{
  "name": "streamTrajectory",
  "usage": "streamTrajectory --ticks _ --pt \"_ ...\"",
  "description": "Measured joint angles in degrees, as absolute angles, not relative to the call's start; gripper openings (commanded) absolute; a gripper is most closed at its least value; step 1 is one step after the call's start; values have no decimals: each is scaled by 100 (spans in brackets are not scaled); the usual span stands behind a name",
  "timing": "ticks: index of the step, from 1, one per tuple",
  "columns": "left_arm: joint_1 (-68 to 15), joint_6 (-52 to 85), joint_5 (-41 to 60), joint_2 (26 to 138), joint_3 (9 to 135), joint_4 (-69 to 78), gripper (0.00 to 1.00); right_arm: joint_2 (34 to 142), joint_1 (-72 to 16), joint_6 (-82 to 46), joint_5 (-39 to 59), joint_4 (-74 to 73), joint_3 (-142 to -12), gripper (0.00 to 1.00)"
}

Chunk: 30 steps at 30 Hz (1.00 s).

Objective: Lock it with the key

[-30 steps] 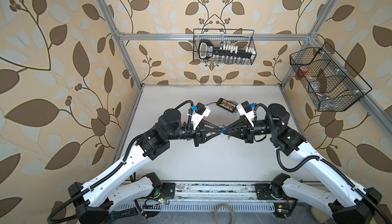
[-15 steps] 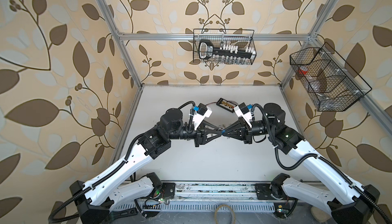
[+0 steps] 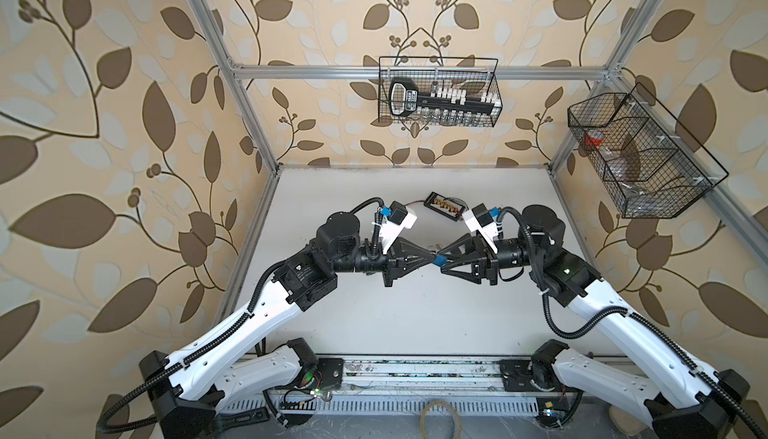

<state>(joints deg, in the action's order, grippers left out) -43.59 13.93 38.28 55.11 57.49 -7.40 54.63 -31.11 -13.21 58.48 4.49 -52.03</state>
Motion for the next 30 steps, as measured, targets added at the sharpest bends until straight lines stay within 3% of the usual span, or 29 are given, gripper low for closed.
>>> streamTrajectory --ticks 11,26,30 --pt "-4359 1463 3706 5369 5682 -644 0 5011 -3111 -1599 5356 117 -4713 36" --pt "-4381 1498 3677 5349 5666 -617 0 5002 -3105 -1743 5205 -93 -4615 0" --pt "-4401 1496 3562 5330 5596 -663 0 4831 -3103 -1730 5041 -82 -4390 0"
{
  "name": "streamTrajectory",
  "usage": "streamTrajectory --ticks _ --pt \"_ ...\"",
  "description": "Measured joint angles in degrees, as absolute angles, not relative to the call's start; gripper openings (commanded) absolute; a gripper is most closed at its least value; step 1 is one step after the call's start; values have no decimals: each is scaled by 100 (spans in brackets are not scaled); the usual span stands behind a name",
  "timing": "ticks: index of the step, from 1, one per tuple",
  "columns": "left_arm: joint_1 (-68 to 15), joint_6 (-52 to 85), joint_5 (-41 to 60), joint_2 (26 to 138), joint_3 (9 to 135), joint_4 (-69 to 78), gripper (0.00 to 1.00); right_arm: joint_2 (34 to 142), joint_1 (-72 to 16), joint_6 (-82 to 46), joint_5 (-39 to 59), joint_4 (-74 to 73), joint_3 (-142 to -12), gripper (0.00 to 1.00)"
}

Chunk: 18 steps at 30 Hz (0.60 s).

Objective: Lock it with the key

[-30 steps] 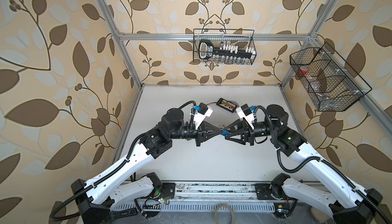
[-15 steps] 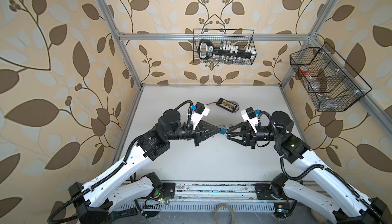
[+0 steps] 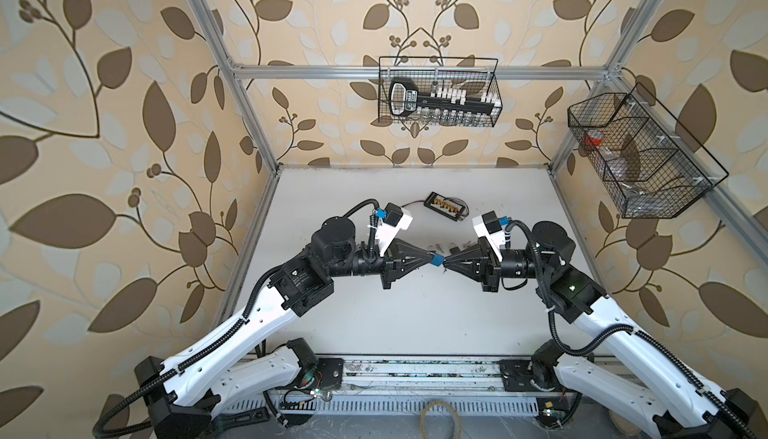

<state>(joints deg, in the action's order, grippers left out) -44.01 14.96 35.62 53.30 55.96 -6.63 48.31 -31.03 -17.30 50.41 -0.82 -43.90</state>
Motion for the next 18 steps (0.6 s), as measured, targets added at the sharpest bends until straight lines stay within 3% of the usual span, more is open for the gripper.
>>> streamTrajectory --ticks 9,18 --pt "-4405 1313 3050 4976 5629 -1028 0 4447 -2724 -1656 4250 158 -3568 0" --pt "-4403 1190 2543 6504 6348 -1940 0 6136 -95 -1911 3548 213 -3385 0"
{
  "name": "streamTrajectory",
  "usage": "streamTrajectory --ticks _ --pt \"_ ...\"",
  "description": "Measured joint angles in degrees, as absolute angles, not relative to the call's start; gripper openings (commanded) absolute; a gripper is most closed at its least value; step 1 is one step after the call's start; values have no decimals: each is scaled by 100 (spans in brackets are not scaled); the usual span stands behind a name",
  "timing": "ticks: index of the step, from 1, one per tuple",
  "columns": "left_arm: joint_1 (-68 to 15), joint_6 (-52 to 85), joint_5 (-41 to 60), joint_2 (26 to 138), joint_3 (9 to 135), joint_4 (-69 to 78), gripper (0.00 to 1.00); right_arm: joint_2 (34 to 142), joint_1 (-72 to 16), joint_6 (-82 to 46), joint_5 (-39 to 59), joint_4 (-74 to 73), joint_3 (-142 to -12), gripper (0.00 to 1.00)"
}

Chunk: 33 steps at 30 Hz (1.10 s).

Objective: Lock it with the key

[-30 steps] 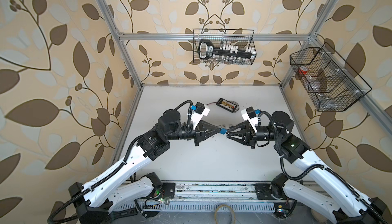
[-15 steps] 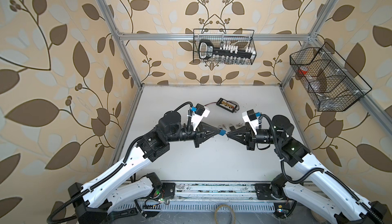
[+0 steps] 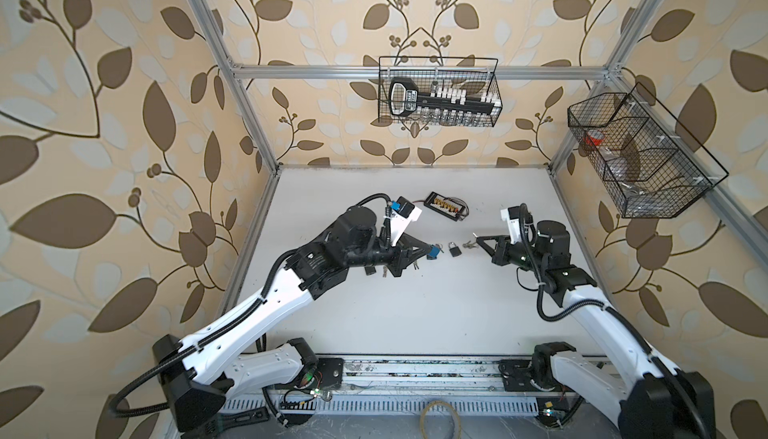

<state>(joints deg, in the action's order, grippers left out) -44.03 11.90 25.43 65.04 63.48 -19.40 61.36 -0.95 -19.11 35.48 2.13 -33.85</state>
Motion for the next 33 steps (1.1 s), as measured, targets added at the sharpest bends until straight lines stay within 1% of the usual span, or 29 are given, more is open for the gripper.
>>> streamTrajectory --ticks 3,6,9,14,19,26,28,31,33 --pt "-4381 1210 2504 7185 6619 -2174 0 6934 458 -1942 3452 187 -3385 0" --pt "-4379 1227 2528 7762 6967 -2338 0 7498 545 -1852 3142 311 -3533 0" --pt "-4379 1249 2633 8119 7275 -2425 0 8132 554 -1579 2751 572 -4093 0" --pt "-4379 1398 2799 8173 7321 -2401 0 8733 593 -1149 2134 878 -4775 0" --pt "-4379 1522 2860 8169 7310 -2342 0 9487 607 -751 1769 1310 -5452 0" --pt "-4340 1551 2856 8038 7183 -2331 0 9974 607 -458 1439 1743 -5793 0" --pt "-4340 1564 2858 7988 7116 -2307 0 10099 607 -419 1409 1787 -5870 6" --pt "-4307 1610 2858 7946 7015 -2244 0 10202 607 -349 1380 1831 -5896 25" --pt "-4265 1667 2873 7926 6947 -2204 0 10208 607 -342 1352 1850 -5896 33"
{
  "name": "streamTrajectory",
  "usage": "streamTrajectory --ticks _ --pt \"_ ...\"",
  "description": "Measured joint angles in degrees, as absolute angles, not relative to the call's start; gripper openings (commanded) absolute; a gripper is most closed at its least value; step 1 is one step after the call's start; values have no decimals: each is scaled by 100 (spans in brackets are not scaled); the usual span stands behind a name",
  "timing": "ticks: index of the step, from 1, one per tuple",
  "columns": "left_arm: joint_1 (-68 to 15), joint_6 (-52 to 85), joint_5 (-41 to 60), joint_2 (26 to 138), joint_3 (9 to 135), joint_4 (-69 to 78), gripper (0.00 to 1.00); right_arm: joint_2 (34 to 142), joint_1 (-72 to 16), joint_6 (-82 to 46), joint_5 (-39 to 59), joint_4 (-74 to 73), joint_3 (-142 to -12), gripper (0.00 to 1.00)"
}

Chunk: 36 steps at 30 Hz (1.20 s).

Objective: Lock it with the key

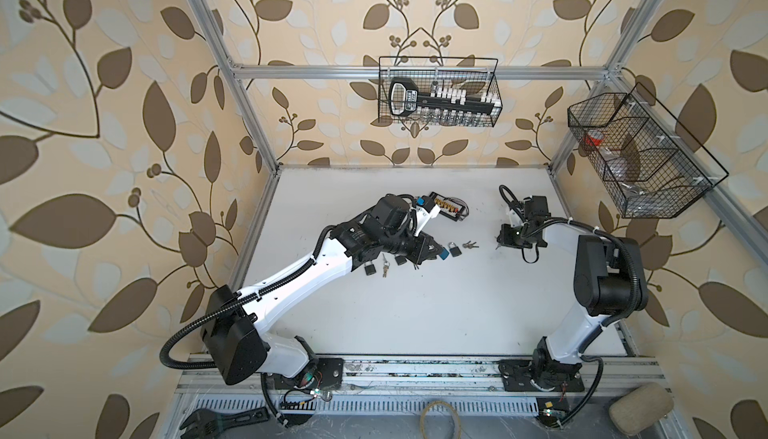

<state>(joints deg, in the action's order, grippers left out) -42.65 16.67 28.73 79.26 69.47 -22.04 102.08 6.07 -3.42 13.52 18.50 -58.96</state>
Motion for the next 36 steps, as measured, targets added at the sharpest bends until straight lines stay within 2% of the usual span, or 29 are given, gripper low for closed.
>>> streamTrajectory --ticks 2,5,8,9,12,14,16,20,24,31,36 --pt "-4132 1772 2969 7872 6812 -2071 0 10195 607 -364 1341 1822 -5896 43" --pt "-3785 1966 3153 7693 6543 -1848 0 9874 591 -484 1295 1656 -5714 46" --pt "-3433 2141 3367 7478 6316 -1601 0 8656 508 -725 1603 1114 -4980 46" --pt "-3345 2180 3452 7404 6248 -1487 0 8154 473 -873 1911 827 -4692 48" --pt "-3199 2375 3734 7133 6010 -1024 0 6825 292 -1498 3186 -408 -3933 65" --pt "-3183 2547 4025 6947 5815 -572 0 6355 -25 -2018 4147 -1313 -3660 77" --pt "-3181 2733 4259 6785 5594 -86 0 6165 -425 -2477 4842 -1946 -3553 82" --pt "-3181 3087 4670 6576 5172 867 0 5835 -1251 -3177 5675 -2738 -3511 83" --pt "-3183 3299 4945 6560 5024 1439 0 5686 -1955 -3516 5957 -3153 -3518 83" --pt "-3234 3435 5258 6560 5022 1933 0 5968 -2300 -3791 5979 -3336 -3581 72" --pt "-3271 3435 5382 6560 5022 1955 0 6121 -2443 -3966 5944 -3481 -3828 59"
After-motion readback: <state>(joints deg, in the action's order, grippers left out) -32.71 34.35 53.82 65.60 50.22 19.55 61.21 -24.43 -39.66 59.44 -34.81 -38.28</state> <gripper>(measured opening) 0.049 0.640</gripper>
